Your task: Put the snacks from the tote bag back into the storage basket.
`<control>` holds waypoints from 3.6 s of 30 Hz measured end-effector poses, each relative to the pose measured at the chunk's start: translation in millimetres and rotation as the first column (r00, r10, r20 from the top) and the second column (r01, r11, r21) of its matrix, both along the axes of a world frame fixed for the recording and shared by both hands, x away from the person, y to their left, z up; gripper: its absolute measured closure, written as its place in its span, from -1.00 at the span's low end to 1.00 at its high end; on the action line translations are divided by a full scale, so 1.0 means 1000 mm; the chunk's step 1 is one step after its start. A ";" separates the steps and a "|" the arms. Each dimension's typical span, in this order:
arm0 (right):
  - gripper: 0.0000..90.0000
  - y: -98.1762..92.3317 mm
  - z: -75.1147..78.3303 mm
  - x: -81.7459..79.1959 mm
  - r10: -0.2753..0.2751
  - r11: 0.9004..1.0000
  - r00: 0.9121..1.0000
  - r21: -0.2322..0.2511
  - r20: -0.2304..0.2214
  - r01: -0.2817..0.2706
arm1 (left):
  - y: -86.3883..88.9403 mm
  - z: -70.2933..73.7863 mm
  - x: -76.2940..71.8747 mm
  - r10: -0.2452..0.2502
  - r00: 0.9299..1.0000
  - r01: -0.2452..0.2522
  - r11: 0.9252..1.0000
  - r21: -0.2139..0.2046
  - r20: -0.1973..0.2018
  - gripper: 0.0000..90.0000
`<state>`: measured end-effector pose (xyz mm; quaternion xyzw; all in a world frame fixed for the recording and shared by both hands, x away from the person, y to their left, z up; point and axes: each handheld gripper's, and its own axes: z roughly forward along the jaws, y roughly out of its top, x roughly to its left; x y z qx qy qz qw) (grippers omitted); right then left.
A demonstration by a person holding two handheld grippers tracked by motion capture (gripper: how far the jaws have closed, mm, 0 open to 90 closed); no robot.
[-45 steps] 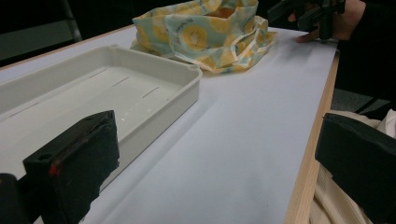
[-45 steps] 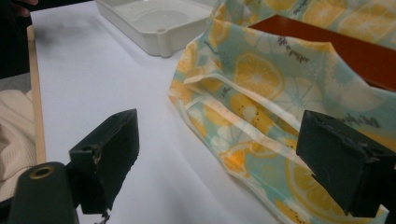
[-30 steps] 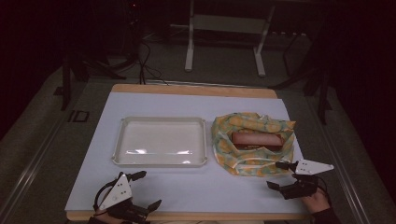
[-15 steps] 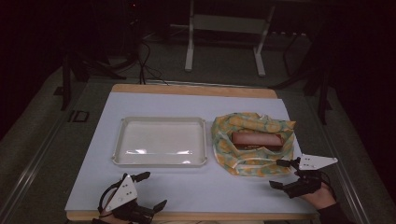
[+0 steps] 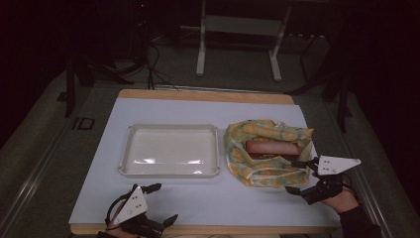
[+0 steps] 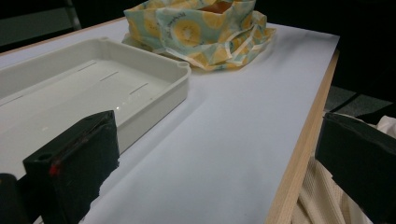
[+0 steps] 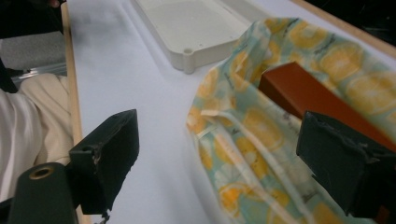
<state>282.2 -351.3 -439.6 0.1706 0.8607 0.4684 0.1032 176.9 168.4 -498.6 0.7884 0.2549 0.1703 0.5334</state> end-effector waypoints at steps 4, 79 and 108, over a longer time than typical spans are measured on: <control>-0.69 0.001 0.009 0.004 0.008 1.000 1.000 0.003 0.013 -0.008 | 0.000 0.000 0.000 -0.003 1.000 0.003 1.000 -0.001 -0.002 -1.00; -0.32 0.007 -0.020 0.139 -0.037 0.868 0.998 -0.496 -0.052 0.007 | 0.003 0.000 0.003 0.012 1.000 -0.012 1.000 -0.008 -0.001 -1.00; -0.07 0.016 -0.024 0.144 0.091 0.789 0.994 -0.604 -0.065 -0.112 | 0.003 -0.002 0.003 0.004 1.000 -0.004 1.000 0.009 -0.004 -1.00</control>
